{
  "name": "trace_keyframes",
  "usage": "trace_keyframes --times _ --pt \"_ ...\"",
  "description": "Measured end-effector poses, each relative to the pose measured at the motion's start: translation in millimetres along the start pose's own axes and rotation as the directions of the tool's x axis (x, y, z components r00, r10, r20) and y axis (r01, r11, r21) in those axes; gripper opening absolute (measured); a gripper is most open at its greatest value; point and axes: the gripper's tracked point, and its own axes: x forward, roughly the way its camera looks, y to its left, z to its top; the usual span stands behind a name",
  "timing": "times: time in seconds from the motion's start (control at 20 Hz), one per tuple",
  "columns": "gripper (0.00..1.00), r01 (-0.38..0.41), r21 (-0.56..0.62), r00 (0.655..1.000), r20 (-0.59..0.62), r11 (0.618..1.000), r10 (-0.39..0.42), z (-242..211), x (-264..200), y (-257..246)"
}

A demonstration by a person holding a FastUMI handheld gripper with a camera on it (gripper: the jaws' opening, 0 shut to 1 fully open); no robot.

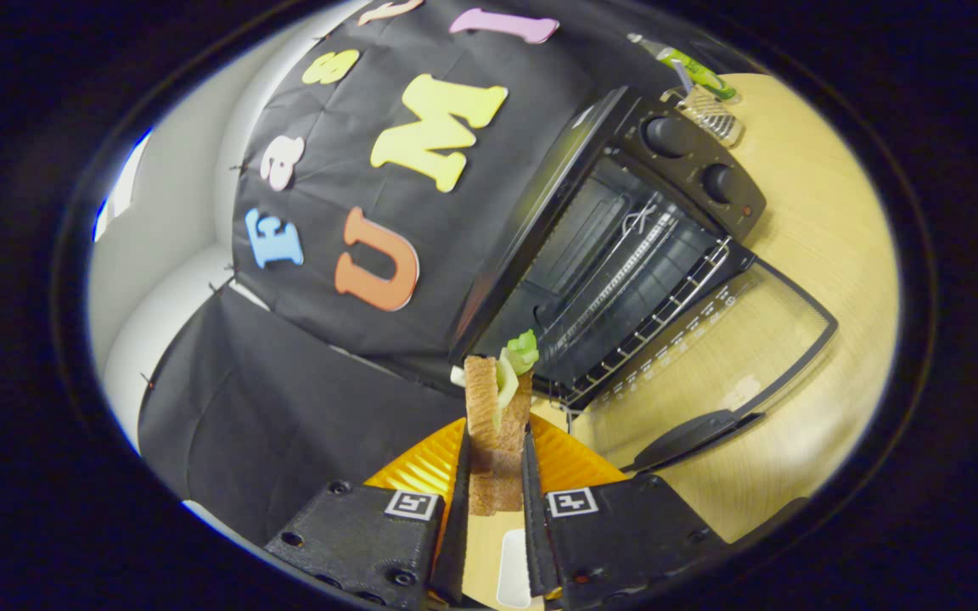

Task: Open the toaster oven, put the food inside, and close the toaster oven door.

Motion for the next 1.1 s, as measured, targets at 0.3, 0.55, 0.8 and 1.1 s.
trace_keyframes --times 0.3,0.55,0.8,1.1 --pt "0.34 0.070 0.216 0.951 0.279 0.974 -0.130 57.9 24.9 -36.2" --pt "0.34 0.148 0.308 0.893 0.367 0.940 -0.261 72.1 49.7 -73.7" --pt "0.35 0.139 0.349 0.903 0.339 0.927 -0.263 78.4 87.6 -84.7" --pt "0.35 0.148 0.358 0.904 0.329 0.922 -0.272 101.9 122.1 -92.3"
